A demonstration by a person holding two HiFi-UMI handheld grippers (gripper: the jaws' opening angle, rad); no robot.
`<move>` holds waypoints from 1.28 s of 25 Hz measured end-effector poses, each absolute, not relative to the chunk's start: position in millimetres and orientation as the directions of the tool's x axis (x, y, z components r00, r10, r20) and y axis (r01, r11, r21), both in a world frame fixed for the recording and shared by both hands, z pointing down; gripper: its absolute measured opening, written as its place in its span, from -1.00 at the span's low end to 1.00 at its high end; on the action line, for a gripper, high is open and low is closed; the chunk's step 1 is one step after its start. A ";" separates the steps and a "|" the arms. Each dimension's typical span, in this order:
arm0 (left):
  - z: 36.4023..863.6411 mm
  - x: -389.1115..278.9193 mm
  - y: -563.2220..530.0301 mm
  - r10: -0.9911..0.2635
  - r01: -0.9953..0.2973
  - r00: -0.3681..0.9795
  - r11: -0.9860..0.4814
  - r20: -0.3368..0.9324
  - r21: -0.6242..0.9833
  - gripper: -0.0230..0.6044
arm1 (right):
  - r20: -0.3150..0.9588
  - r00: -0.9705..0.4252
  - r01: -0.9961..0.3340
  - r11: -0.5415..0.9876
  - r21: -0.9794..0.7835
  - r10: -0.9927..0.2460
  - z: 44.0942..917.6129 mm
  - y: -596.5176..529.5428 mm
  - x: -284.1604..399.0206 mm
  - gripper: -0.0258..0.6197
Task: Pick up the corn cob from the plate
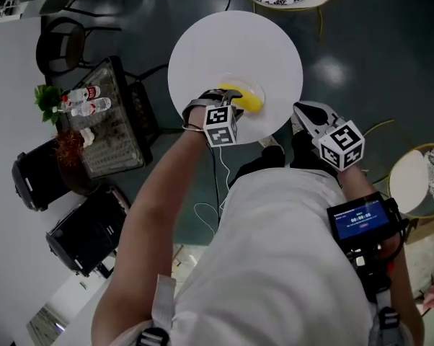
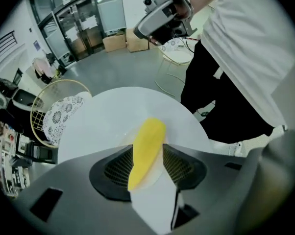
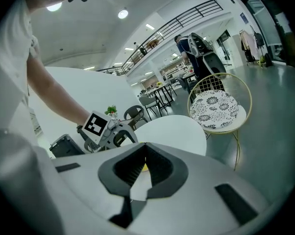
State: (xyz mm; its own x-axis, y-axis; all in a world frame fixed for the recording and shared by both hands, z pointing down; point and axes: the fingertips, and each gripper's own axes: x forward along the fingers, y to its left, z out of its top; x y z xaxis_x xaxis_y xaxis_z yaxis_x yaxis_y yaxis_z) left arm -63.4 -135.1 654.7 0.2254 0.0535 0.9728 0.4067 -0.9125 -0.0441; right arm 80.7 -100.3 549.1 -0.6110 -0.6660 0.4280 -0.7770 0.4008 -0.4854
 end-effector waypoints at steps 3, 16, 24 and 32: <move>665.6 -65.1 -137.3 0.071 0.499 0.160 -0.866 0.985 -0.019 -0.30 | 0.436 -0.595 -0.786 0.377 -0.490 -0.675 552.3 -96.7 84.1 -0.90; 701.8 -60.3 -142.2 0.089 0.668 0.036 -0.743 0.995 0.042 -0.21 | 0.462 -0.518 -0.825 0.278 -0.492 -0.720 564.1 -82.2 105.7 -0.90; 705.0 -56.8 -143.9 0.081 0.689 0.040 -0.724 0.996 0.031 -0.22 | 0.473 -0.506 -0.831 0.260 -0.492 -0.721 565.5 -82.4 109.2 -0.90; 702.3 -52.5 -146.3 0.084 0.681 0.051 -0.732 0.995 0.027 -0.22 | 0.474 -0.512 -0.828 0.265 -0.494 -0.716 564.2 -82.8 106.4 -0.90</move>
State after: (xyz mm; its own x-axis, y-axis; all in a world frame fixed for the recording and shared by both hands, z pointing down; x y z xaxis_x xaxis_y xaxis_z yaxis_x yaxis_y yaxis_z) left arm -52.5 -146.3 702.3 0.0511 0.0837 0.9952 0.6806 -0.7321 0.0267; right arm 106.4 -82.8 564.2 -0.5117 -0.7163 0.4744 -0.8283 0.2646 -0.4939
